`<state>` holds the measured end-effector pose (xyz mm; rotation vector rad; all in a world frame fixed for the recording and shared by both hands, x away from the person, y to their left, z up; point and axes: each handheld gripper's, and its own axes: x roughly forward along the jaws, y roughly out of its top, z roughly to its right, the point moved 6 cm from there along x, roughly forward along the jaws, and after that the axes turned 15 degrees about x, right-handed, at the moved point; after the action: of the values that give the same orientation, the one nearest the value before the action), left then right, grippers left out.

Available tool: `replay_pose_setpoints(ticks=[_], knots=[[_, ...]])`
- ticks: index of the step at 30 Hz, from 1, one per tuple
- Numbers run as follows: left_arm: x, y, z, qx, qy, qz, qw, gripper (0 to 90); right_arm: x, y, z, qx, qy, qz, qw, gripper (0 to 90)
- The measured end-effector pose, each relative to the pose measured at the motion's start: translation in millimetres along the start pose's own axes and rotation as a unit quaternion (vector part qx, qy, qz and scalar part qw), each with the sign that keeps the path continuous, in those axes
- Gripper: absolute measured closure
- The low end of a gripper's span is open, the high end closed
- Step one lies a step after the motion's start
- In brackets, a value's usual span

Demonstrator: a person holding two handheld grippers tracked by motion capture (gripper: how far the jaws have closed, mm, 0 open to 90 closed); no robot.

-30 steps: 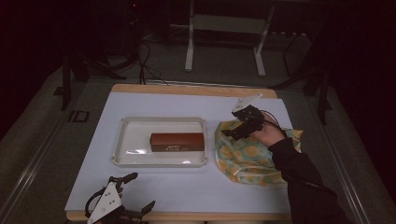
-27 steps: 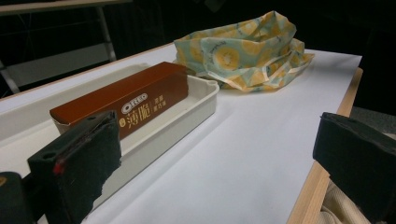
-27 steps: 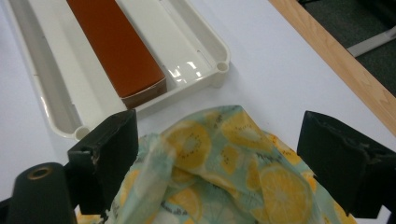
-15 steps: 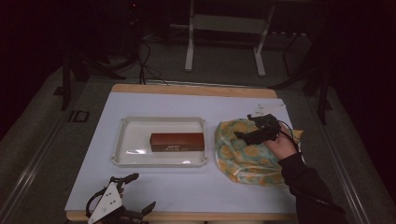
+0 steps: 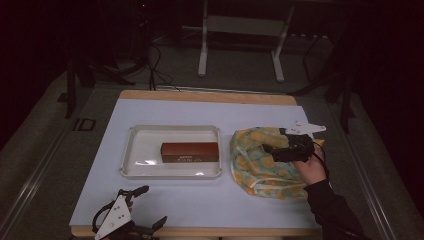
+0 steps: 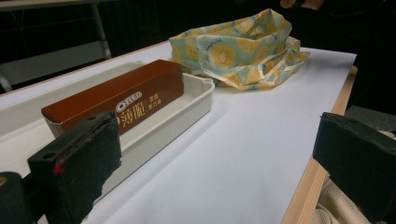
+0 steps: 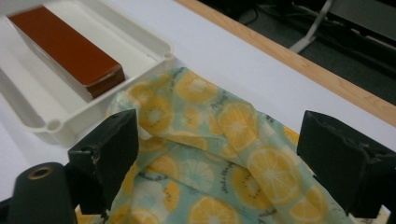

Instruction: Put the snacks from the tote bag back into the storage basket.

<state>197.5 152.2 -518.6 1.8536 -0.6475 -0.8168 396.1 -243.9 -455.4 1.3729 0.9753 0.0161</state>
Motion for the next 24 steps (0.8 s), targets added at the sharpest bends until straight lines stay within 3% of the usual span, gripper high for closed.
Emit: replay_pose_setpoints(ticks=[9, 15, 24], knots=[[-0.1, 0.0, 0.1, 0.0, 0.0, 0.0, 1.0, 1.3, -18.3, -12.4, 8.5, 0.018, -0.031, 0.04, 0.9985, 12.3], [0.0, 0.5, 1.0, 0.002, -0.003, 0.0, 1.0, 1.3, -24.5, -20.0, 15.1, 0.027, -0.042, 0.045, 0.9978, 12.4], [0.0, 0.4, 0.9, 0.001, -0.002, 0.0, 1.0, 1.3, -27.0, -42.3, 15.9, 0.032, -0.081, 0.06, 0.9944, 12.1]])
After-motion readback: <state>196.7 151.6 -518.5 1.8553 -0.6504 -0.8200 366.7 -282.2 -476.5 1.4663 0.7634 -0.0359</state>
